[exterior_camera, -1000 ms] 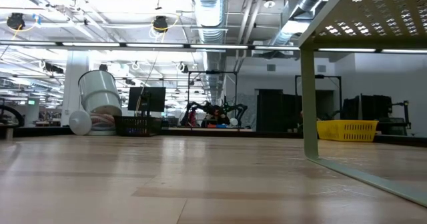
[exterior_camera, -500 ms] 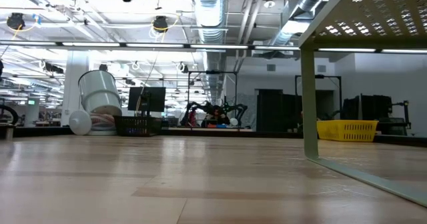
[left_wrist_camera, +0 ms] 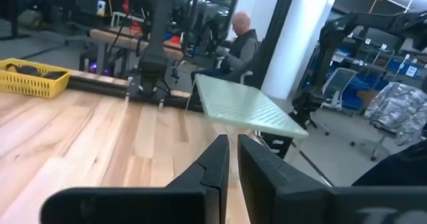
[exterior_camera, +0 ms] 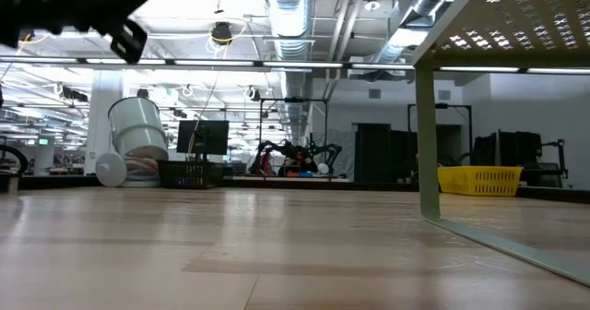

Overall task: Pick & Place Office Desk Supplies
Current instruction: Return to Home Position

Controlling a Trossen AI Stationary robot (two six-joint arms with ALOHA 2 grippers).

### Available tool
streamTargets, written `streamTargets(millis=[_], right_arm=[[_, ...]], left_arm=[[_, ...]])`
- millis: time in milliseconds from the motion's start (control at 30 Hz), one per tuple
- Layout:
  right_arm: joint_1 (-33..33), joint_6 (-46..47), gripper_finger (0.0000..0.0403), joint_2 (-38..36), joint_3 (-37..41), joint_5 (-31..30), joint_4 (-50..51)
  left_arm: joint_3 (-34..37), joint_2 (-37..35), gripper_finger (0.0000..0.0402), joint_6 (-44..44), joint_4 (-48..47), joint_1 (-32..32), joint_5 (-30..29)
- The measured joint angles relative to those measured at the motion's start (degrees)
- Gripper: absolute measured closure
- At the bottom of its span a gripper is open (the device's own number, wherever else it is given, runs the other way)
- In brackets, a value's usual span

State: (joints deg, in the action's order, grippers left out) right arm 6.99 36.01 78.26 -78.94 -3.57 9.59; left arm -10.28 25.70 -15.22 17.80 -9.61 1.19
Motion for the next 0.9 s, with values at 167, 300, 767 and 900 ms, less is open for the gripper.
streamTargets(millis=[167, 300, 767, 900], right_arm=[[0.78, -0.45, 0.0239, 0.02, -0.02, -1.14, -2.22], [0.9, -1.45, 0.0239, 0.02, -0.02, -1.14, -2.96], [2.85, -2.14, 0.0239, 0.04, -0.04, -2.49, -2.55], [3.17, -2.12, 0.0239, 0.54, -0.11, -2.5, -2.45]], left_arm=[[6.72, -0.57, 0.0376, 0.84, 8.38, 0.31, 0.08], [9.36, -0.69, 0.0376, 0.93, 10.96, 0.37, 0.12], [9.44, -11.68, 0.0376, 2.79, -0.2, 4.6, 4.74], [9.44, -17.54, 0.0376, 2.77, -5.96, 5.89, 4.83]])
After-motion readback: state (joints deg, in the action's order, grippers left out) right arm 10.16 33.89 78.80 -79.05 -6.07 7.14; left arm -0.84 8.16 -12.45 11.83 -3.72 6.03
